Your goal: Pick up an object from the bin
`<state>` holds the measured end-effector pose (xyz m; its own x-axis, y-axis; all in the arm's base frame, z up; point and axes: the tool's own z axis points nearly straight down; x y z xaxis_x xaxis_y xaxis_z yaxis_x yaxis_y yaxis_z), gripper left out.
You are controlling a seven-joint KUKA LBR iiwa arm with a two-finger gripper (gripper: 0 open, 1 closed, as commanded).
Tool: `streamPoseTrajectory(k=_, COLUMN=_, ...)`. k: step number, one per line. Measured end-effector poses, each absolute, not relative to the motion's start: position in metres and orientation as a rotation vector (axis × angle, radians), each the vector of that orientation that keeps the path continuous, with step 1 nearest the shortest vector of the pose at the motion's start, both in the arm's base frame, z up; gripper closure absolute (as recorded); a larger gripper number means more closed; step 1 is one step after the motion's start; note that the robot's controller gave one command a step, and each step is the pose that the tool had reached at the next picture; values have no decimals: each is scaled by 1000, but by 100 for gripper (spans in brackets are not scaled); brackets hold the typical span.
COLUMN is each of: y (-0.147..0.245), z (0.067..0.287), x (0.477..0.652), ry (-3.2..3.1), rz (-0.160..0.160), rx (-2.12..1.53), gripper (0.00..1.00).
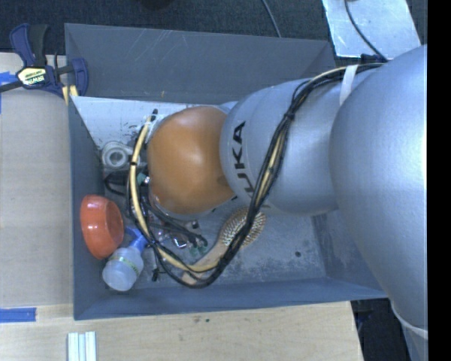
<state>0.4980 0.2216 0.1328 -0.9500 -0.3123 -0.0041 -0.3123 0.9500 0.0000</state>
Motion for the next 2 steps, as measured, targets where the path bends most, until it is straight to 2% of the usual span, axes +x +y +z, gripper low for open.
streamPoseTrajectory(k=1, y=236, z=146, x=501, ry=3021, rz=2, rx=-832, gripper=0)
streamPoseTrajectory(k=2, y=237, z=111, x=506, ry=2829, rz=-16, rx=-1364, gripper=0)
